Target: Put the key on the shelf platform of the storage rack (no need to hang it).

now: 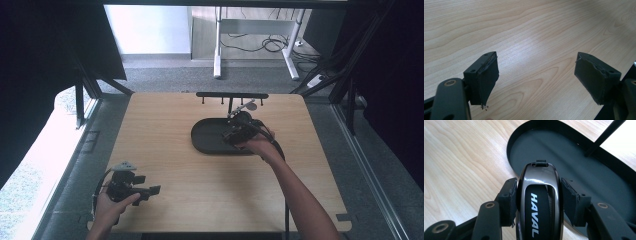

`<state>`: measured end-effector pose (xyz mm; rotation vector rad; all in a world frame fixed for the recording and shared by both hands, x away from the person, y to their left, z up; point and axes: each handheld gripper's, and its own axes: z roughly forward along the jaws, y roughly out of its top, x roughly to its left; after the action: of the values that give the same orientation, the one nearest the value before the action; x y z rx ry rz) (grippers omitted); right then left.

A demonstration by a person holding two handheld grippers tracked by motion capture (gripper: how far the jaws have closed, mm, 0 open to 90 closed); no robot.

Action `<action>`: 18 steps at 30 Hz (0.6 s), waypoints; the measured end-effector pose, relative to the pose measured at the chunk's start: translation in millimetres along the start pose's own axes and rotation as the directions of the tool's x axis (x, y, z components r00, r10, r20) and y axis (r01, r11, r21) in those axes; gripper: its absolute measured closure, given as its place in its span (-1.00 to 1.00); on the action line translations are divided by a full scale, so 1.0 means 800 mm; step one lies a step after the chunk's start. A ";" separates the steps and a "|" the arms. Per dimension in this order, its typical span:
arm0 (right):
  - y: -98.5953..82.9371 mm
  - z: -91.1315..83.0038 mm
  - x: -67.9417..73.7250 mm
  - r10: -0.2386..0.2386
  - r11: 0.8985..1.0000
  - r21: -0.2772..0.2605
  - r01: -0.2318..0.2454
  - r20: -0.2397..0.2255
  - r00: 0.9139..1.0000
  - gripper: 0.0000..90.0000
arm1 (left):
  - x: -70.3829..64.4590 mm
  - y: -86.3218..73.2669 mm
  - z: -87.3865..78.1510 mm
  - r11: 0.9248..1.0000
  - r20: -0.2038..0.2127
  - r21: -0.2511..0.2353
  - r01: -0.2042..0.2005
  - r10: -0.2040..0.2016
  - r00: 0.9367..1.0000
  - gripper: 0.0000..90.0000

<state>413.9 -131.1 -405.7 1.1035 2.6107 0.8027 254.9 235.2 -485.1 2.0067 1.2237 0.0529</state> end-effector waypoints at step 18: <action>0.022 0.018 -0.025 0.052 0.999 -0.005 -0.052 0.049 0.997 0.10 | 0.001 0.000 -0.001 1.000 -0.001 -0.002 0.002 -0.002 1.000 -0.56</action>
<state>444.1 -129.6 -408.5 1.1791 2.5488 0.7810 255.0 236.3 -485.0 2.0038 1.2255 0.0539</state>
